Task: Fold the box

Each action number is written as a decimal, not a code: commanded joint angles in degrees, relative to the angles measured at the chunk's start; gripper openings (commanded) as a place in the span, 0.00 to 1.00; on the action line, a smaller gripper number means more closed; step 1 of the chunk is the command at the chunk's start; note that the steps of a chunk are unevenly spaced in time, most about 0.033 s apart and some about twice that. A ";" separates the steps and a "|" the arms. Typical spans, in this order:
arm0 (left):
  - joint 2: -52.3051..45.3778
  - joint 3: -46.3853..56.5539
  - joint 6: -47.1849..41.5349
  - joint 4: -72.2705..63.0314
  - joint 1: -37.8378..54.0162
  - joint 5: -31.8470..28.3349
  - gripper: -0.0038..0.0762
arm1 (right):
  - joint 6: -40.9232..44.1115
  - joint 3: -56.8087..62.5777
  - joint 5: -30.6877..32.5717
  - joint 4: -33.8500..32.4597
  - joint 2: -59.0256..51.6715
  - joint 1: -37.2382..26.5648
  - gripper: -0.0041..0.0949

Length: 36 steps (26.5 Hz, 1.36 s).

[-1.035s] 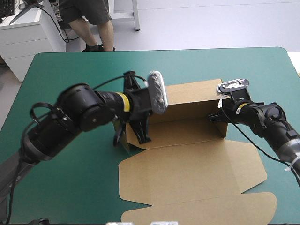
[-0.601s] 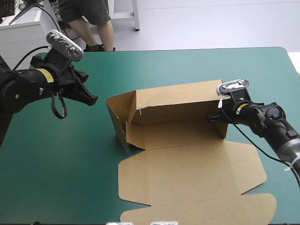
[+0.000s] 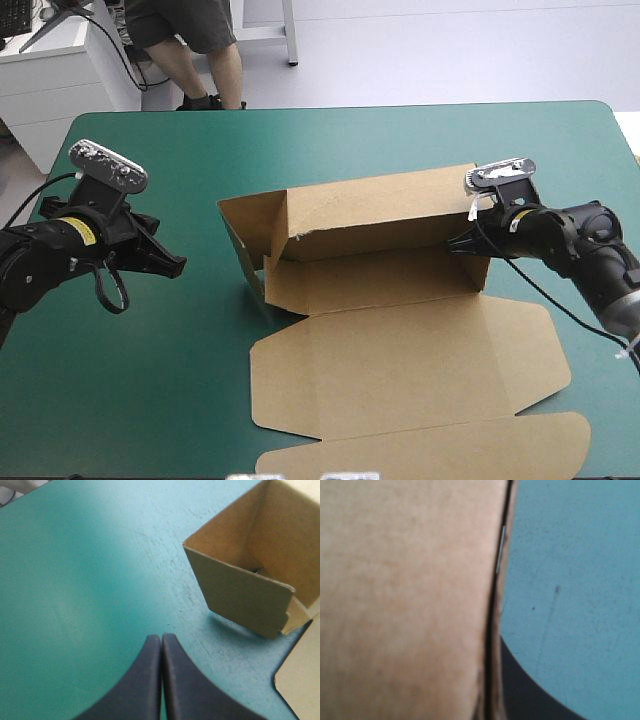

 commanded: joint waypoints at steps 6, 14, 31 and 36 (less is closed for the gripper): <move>-1.97 -1.33 -0.58 2.76 0.01 -5.38 0.04 | -0.58 -8.76 12.50 2.75 4.74 -0.10 0.02; -1.97 -1.33 -0.58 2.76 0.01 -5.47 0.04 | -0.76 -20.18 12.66 2.83 17.75 -0.10 0.02; -1.97 -1.33 -0.58 2.76 0.01 -5.77 0.04 | -0.60 -38.61 13.09 2.83 31.37 -0.22 0.78; -1.97 -1.33 -0.58 2.76 0.01 -5.85 0.04 | -0.60 -42.77 16.05 2.83 29.74 -0.22 0.78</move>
